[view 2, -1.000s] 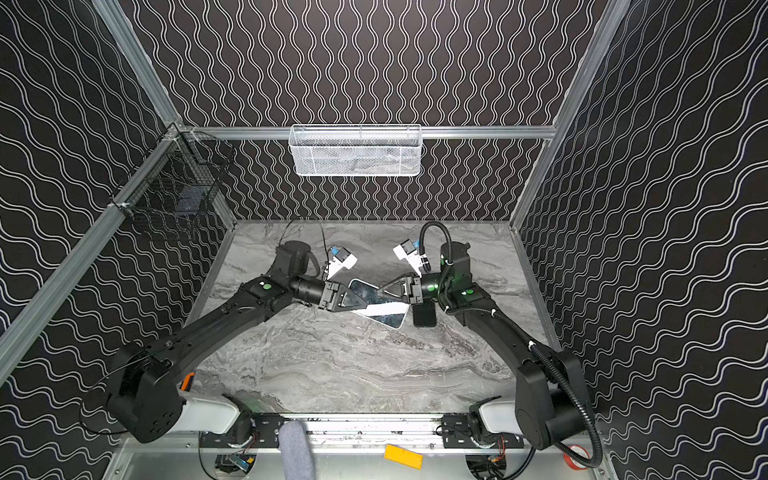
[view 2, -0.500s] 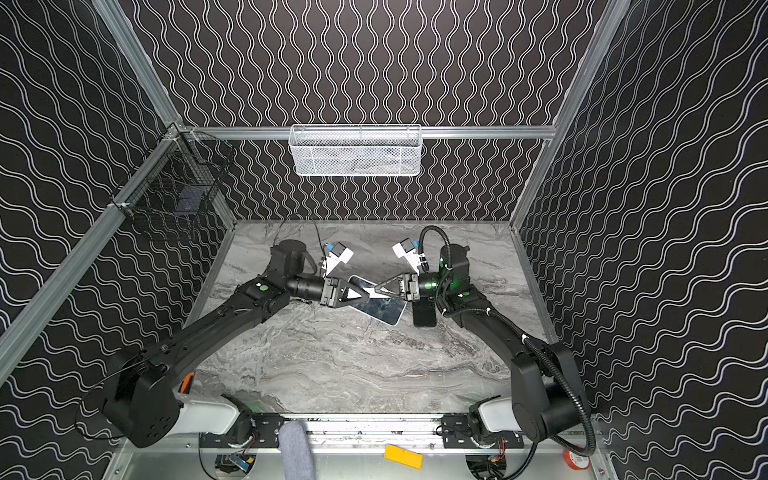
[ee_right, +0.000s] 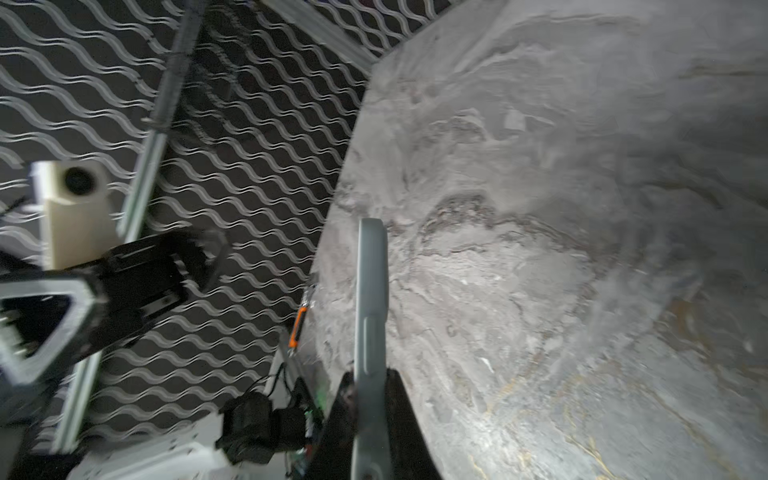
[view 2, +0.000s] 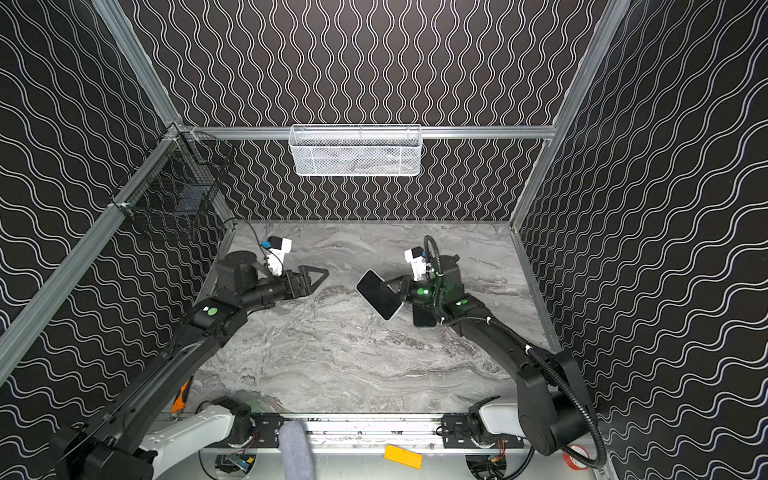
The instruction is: Put the phone into the phone case
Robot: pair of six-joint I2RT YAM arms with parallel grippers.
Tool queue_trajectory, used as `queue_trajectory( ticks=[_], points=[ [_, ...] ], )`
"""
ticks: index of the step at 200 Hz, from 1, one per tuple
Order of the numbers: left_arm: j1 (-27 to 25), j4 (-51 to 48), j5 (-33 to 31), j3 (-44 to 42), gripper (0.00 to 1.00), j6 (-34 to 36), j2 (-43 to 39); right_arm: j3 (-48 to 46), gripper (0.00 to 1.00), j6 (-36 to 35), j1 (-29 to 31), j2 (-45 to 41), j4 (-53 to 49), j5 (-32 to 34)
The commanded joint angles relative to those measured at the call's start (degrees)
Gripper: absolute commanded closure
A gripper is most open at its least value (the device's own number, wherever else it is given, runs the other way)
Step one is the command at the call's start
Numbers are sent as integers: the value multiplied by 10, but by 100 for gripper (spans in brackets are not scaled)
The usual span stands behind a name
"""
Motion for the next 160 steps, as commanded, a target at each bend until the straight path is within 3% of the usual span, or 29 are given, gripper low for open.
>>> queue_trajectory(
  ticks=[1,59,116,160],
  points=[
    [1,-32,-116,-6,1,-2,-18,-16,100,27,49,14,12,215],
    [1,-56,-148,-32,1,-6,-50,-35,100,71,153,96,95,455],
    [1,-29,-123,-65,1,0,-87,-11,100,98,184,188,155,543],
    [1,-36,-122,-69,1,4,-94,24,100,112,188,251,174,559]
  ],
)
